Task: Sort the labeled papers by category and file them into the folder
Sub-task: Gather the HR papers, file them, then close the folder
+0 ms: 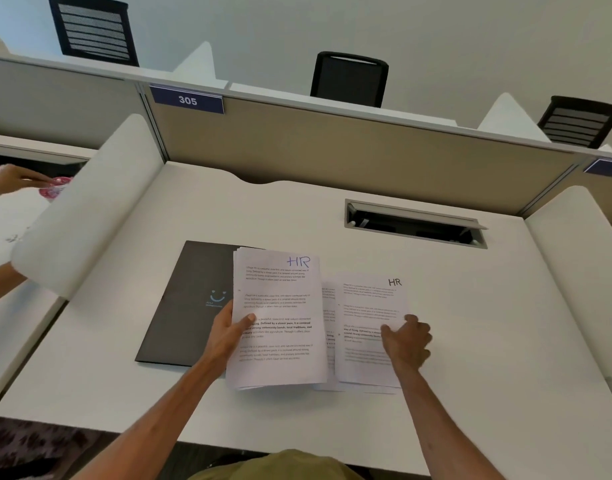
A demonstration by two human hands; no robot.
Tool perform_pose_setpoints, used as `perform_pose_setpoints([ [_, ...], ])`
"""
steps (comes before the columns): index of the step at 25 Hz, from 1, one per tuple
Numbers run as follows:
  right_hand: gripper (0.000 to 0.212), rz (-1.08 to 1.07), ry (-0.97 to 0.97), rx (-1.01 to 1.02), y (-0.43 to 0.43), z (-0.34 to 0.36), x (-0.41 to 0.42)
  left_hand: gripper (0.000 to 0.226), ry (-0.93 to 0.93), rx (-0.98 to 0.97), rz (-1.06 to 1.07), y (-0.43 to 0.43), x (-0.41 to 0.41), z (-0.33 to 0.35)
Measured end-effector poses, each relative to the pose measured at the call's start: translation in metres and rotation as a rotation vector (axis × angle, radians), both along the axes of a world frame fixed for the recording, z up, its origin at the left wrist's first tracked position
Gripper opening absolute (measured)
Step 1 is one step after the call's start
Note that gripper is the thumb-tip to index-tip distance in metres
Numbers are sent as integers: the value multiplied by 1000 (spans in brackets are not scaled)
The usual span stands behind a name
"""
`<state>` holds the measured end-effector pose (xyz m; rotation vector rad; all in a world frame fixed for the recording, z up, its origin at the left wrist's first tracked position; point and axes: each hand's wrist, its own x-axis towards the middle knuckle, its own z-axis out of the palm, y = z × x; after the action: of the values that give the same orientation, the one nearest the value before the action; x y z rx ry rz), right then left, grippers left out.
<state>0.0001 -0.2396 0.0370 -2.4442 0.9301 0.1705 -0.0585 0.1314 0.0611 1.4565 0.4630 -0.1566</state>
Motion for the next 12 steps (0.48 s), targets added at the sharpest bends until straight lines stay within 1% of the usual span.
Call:
perform_pose_setpoints([
  [2, 81, 31, 82, -66, -22, -3, -1, 35, -3, 20, 35, -8, -2, 0],
  [4, 91, 90, 136, -97, -33, -9, -2, 35, 0, 54, 73, -16, -4, 1],
  [7, 88, 137, 127, -110, -44, -15, 2, 38, 5, 62, 110, -29, -8, -2],
  [10, 80, 115, 135, -13, -58, -14, 12, 39, 25, 66, 136, -42, -15, -6],
  [12, 70, 95, 119, 71, -69, -20, 13, 39, 33, 51, 148, -51, -18, -6],
])
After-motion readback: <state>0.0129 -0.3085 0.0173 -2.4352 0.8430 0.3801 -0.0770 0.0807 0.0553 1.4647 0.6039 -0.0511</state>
